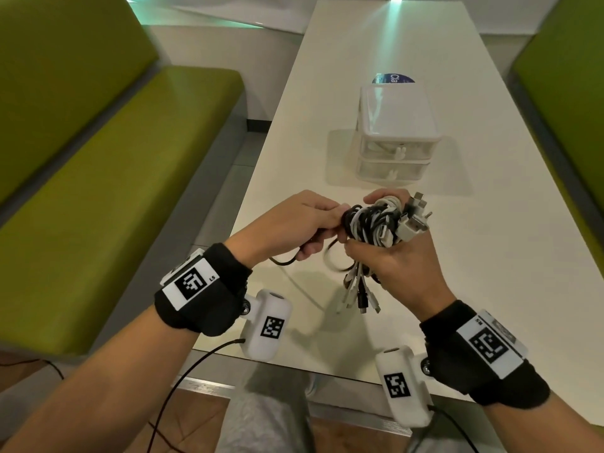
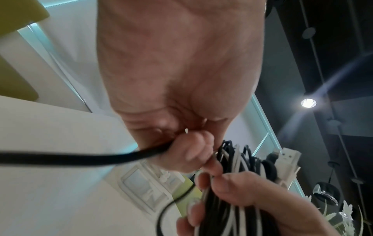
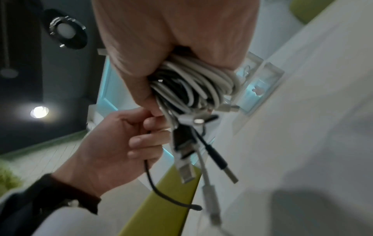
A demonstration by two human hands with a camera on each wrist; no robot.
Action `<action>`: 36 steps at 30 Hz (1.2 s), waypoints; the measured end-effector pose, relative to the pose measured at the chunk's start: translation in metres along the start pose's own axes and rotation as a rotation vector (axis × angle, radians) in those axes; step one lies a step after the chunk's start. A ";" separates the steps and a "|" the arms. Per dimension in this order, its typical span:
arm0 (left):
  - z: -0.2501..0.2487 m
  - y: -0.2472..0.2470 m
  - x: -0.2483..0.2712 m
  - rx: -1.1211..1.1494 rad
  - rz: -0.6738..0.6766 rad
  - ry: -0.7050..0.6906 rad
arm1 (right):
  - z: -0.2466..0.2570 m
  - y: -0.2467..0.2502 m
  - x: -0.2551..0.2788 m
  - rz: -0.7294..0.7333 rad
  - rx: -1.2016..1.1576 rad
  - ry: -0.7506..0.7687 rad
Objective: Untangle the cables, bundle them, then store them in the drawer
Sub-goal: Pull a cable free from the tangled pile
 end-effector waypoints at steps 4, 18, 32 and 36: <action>0.001 -0.007 0.002 0.029 0.024 0.022 | -0.007 0.005 0.000 -0.076 -0.016 -0.038; 0.004 -0.017 -0.003 0.023 0.011 0.129 | -0.007 0.002 0.002 -0.030 0.163 -0.046; 0.023 0.004 0.013 0.094 -0.004 -0.009 | -0.009 0.036 -0.006 -0.117 -0.163 -0.192; 0.036 -0.003 0.018 -0.111 -0.009 -0.048 | -0.015 0.046 -0.008 -0.187 -0.236 -0.220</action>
Point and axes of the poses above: each hand's wrist, its own x-axis away from the middle knuckle, its own y-axis out of the back of the hand, z = x × y, the point moved 7 cm from there along -x, towards the middle knuckle, and after that the axes turned 5 degrees about -x, right-handed, at the moved point
